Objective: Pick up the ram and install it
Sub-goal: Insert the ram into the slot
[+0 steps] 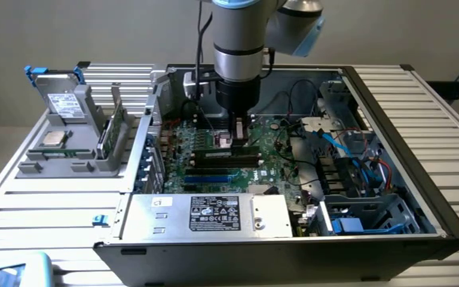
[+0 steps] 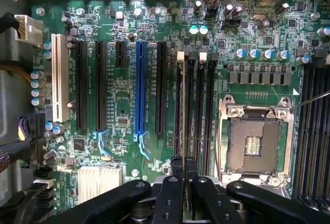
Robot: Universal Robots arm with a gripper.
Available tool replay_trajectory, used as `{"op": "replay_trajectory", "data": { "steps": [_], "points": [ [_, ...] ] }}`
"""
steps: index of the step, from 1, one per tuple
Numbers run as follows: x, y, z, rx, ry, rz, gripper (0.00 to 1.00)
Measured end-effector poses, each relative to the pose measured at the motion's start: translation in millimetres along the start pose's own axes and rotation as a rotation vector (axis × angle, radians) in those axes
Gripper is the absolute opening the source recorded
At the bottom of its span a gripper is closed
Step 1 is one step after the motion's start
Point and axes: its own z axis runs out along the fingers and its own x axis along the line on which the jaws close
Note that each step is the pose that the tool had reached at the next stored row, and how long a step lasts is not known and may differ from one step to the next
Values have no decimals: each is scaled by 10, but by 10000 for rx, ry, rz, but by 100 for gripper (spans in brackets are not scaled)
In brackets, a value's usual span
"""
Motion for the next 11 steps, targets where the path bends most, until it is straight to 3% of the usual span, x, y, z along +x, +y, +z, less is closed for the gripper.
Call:
{"op": "replay_trajectory", "data": {
  "steps": [7,11],
  "points": [
    [1,6,19,2,9,55,13],
    [3,6,21,-51,14,217,13]
  ]
}}
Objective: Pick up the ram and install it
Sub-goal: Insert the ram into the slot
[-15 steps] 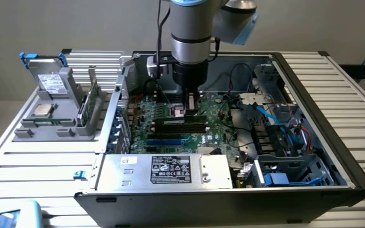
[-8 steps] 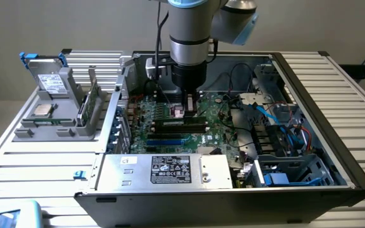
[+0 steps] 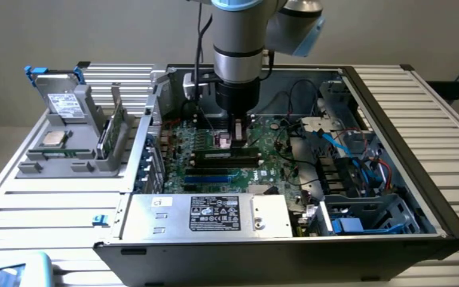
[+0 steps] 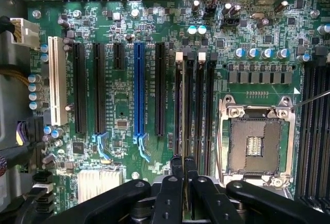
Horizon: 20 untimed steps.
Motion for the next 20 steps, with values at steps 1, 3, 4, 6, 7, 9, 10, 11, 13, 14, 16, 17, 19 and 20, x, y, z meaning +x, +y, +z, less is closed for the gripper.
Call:
{"op": "replay_trajectory", "data": {
  "steps": [1,3,4,6,7,9,10,11,13,14,16,17,19,20],
  "points": [
    [1,0,1,-22,-2,23,13],
    [9,-4,2,-54,-1,54,13],
    [12,-13,4,-56,-1,57,13],
    [18,-33,8,-60,0,61,13],
    [19,-37,11,-72,0,69,13],
    [22,-38,15,-103,3,97,13],
    [26,-38,16,-119,2,103,13],
    [32,-38,19,-138,0,107,13],
    [35,-38,31,-156,-2,126,13],
    [35,-40,38,-160,-1,145,13],
    [36,-43,42,-165,-10,171,13],
    [36,-43,44,-166,-21,186,13],
    [35,-44,48,-168,-43,225,13],
    [35,-45,51,-171,-51,245,13]
  ]
}}
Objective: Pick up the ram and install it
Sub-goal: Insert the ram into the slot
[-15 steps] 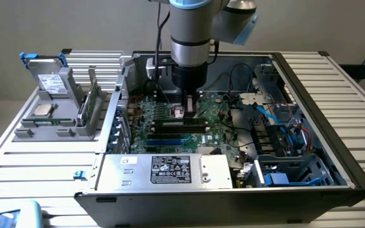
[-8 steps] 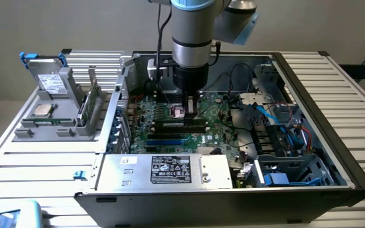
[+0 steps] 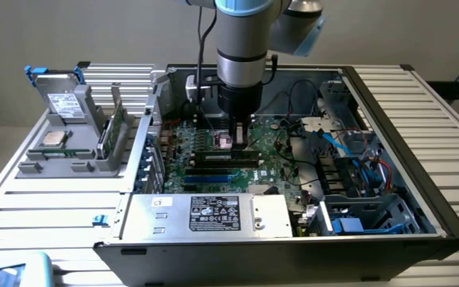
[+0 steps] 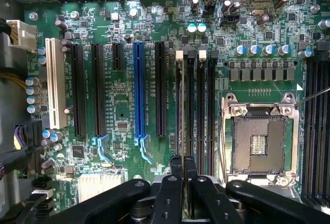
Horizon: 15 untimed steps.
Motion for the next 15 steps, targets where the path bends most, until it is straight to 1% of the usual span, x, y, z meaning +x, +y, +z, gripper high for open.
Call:
{"op": "replay_trajectory", "data": {
  "steps": [3,5,6,7,10,15],
  "points": [
    [0,-4,8,-20,-30,19,13],
    [0,-10,11,-28,-100,21,13],
    [0,-14,13,-38,-153,21,13],
    [0,-15,15,-54,-177,21,13],
    [1,-15,19,-89,-176,21,13],
    [3,-23,22,-95,-182,-10,13]
  ]
}}
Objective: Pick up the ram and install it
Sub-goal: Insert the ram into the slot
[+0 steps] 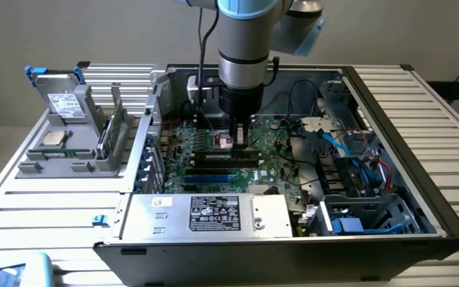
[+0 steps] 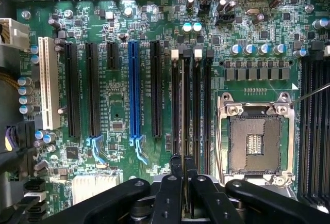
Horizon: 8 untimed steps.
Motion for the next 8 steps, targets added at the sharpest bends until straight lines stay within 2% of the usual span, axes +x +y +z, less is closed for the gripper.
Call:
{"op": "replay_trajectory", "data": {
  "steps": [2,8],
  "points": [
    [2,-1,-1,-6,10,-21,13],
    [2,-3,-1,-14,89,-113,13]
  ]
}}
